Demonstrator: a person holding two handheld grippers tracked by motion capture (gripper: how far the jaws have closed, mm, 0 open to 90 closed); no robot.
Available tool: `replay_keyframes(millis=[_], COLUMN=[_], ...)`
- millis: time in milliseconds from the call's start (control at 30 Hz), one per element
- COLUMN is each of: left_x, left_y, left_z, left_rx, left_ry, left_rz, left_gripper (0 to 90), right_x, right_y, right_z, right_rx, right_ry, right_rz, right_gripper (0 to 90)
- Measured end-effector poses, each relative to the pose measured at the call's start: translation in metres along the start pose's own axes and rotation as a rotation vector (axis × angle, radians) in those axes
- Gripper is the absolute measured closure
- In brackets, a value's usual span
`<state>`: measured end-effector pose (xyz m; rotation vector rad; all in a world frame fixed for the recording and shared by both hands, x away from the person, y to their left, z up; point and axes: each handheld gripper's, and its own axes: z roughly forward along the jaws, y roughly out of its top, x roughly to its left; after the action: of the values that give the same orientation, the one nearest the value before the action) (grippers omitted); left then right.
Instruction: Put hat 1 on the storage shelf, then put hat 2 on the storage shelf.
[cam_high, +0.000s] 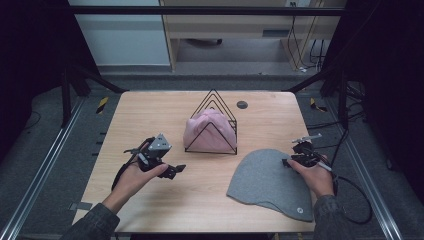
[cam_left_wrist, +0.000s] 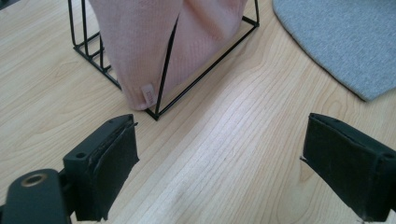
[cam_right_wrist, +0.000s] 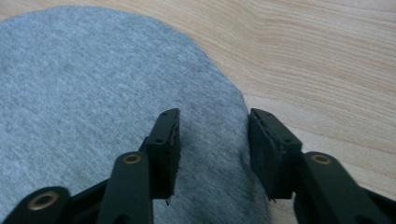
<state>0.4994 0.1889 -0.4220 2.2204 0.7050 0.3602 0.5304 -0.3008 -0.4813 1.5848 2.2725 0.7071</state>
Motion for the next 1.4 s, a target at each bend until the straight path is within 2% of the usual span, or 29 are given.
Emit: replay_keyframes(millis=[167,233,300,433,533,633,800,967,1133,1400], left_x=[0.003,0.004,0.004,0.004,0.003,0.003,0.005,0.004,0.003,-0.006], left_y=[-0.003,-0.005,-0.006,-0.009,-0.012,-0.014,-0.019,-0.023,-0.021,-0.016], left_z=[-0.003,-0.003,-0.003,-0.003,-0.002,-0.003,-0.003,-0.006,-0.009,-0.015], left_rx=[0.007,0.011,0.014,0.017,0.021,0.03,0.025,0.019,0.004,-0.024], left_ry=[0.006,0.004,0.003,-0.009,-0.016,-0.015,-0.031,-0.043,-0.051,-0.088], left_rz=[-0.01,-0.014,-0.017,-0.029,-0.035,-0.035,-0.062,-0.065,-0.065,-0.046], left_gripper=[9.8,9.9,9.9,9.9,9.7,9.7,9.6,9.3,9.3,9.2], right_x=[0.003,0.005,0.006,0.01,0.014,0.021,0.037,0.058,0.086,0.125], right_y=[0.0,0.0,0.001,0.002,0.003,0.005,0.009,0.014,0.023,0.043], right_z=[-0.001,-0.001,-0.001,-0.006,-0.013,-0.024,-0.04,-0.067,-0.093,-0.121], right_rx=[0.0,0.0,-0.004,-0.014,-0.042,-0.08,-0.138,-0.222,-0.281,-0.347], right_ry=[0.01,0.03,0.037,0.055,0.072,0.091,0.122,0.195,0.235,0.292], right_rz=[-0.032,-0.037,-0.051,-0.048,-0.055,-0.082,-0.13,-0.166,-0.258,-0.363], right_gripper=[74.6,82.1,84.2,84.9,85.2,85.2,85.4,85.5,85.6,85.7])
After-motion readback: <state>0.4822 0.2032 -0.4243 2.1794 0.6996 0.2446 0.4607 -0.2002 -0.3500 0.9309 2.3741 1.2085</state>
